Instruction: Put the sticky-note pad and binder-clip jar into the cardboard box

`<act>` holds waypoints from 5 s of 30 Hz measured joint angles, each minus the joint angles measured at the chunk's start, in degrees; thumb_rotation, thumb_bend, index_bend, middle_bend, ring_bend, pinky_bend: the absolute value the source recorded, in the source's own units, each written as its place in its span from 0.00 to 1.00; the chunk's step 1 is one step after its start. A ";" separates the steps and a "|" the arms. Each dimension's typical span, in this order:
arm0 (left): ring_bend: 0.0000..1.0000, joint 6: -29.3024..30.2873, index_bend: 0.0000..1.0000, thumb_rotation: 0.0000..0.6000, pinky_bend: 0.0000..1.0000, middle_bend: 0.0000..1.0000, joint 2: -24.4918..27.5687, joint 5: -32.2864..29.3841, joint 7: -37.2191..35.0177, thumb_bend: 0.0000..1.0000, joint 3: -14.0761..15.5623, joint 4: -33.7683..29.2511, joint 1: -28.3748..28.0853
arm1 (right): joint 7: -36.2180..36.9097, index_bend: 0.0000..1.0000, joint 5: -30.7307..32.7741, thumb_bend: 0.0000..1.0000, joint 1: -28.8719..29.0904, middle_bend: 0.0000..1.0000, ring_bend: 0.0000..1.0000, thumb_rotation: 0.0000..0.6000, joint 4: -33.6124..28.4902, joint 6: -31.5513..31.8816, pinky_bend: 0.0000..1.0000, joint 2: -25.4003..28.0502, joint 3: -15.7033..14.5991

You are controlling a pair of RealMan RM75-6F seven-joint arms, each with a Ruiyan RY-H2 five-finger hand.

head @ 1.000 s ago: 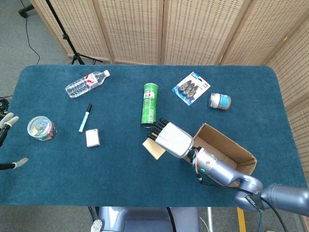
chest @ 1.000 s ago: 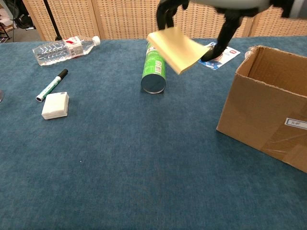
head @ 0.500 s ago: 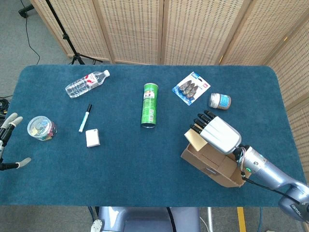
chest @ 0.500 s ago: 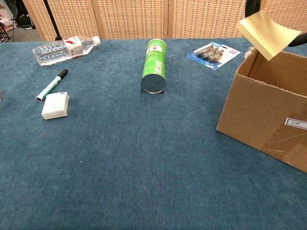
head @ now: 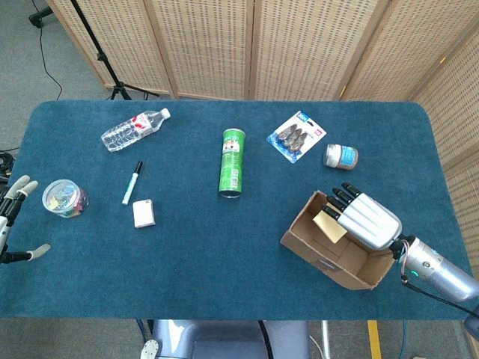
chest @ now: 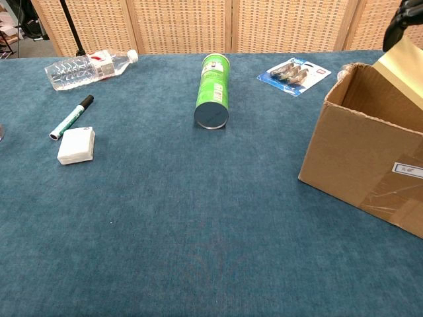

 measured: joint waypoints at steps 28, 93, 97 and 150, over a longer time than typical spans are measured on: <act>0.00 -1.30 0.00 1.00 0.00 0.00 -1.12 -0.32 2.68 0.00 -0.55 0.90 -1.30 | -6.32 0.03 2.44 0.00 -8.51 0.00 0.00 1.00 -8.06 7.49 0.19 6.72 2.23; 0.40 -29.44 0.60 1.00 0.51 0.45 -20.24 -16.28 2.12 0.14 -6.13 29.54 -17.44 | 14.80 0.00 18.54 0.00 -31.82 0.00 0.00 1.00 -0.80 22.43 0.01 -6.77 10.04; 0.40 -22.22 0.60 1.00 0.51 0.45 -17.47 -8.99 2.58 0.11 -5.64 21.54 -16.59 | 14.98 0.00 18.50 0.00 -32.13 0.00 0.00 1.00 -0.87 22.68 0.01 -6.57 10.37; 0.00 -19.04 0.00 1.00 0.07 0.00 -15.42 4.36 25.13 0.00 0.66 -6.71 -26.21 | 16.50 0.00 17.74 0.00 -33.10 0.00 0.00 1.00 -1.15 20.95 0.01 -5.74 11.55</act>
